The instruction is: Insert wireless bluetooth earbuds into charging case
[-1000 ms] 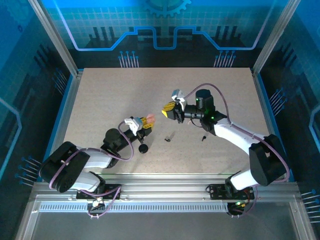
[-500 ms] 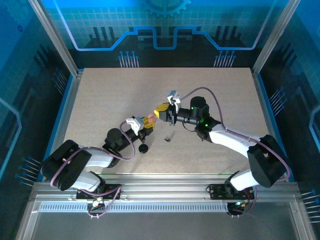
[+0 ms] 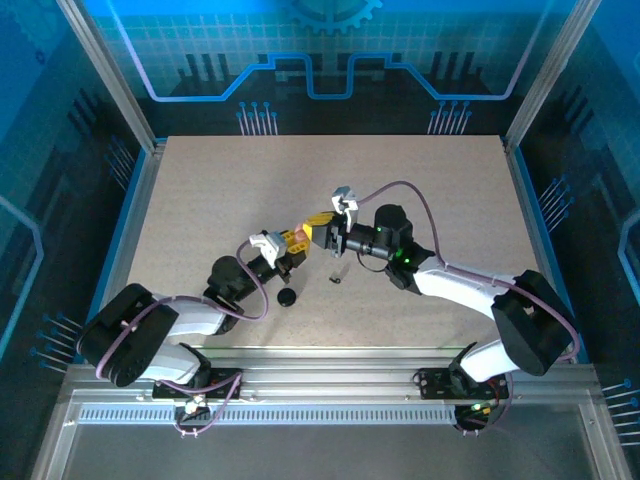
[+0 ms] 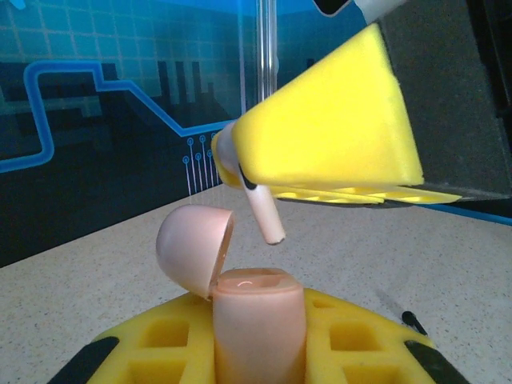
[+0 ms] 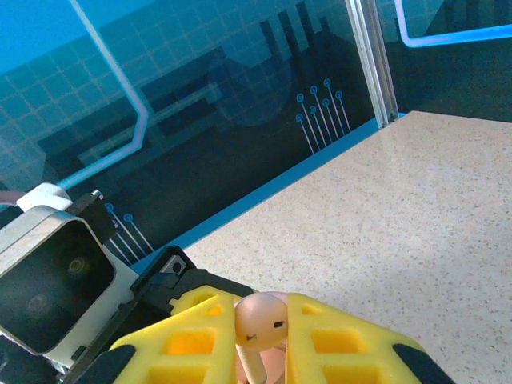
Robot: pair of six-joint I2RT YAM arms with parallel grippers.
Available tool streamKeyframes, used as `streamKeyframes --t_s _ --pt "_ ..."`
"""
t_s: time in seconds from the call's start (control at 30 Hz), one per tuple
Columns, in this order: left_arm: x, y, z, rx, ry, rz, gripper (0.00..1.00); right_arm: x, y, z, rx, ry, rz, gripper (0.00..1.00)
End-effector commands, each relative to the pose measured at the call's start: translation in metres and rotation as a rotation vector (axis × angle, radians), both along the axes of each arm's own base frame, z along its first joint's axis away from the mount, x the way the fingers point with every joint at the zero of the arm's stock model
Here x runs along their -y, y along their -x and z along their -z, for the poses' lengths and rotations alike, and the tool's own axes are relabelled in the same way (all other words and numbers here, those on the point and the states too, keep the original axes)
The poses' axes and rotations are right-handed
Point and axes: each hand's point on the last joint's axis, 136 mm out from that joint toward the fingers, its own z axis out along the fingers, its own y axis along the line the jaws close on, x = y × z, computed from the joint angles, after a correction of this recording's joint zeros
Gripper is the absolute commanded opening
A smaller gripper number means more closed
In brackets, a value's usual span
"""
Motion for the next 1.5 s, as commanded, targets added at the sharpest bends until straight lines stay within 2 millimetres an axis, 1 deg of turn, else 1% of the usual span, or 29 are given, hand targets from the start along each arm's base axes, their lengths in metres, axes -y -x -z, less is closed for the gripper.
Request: streamKeyframes --t_s 0.0,0.13,0.5,0.83,1.1,1.3,1.47 --pt "0.000 0.002 -0.031 0.077 0.058 -0.003 0.07 -0.003 0.005 -0.012 0.002 -0.054 0.011 0.18" --pt "-0.001 0.004 -0.035 0.085 0.067 -0.003 0.07 -0.004 0.006 -0.011 -0.013 -0.073 0.020 0.18" --pt "-0.002 0.006 -0.037 0.096 0.068 -0.009 0.07 -0.011 0.006 -0.015 -0.037 -0.128 0.019 0.18" --pt "-0.005 0.008 -0.044 0.116 0.075 -0.019 0.08 -0.016 0.005 -0.006 -0.072 -0.131 0.029 0.18" --pt "-0.006 0.006 -0.047 0.128 0.075 -0.033 0.08 -0.017 0.005 0.000 -0.108 -0.138 0.030 0.18" --pt "-0.006 0.004 -0.053 0.138 0.087 -0.039 0.08 -0.018 0.006 0.006 -0.125 -0.133 0.035 0.17" --pt "-0.007 0.003 -0.058 0.133 0.108 -0.045 0.08 -0.016 0.003 0.005 -0.130 -0.142 0.058 0.18"
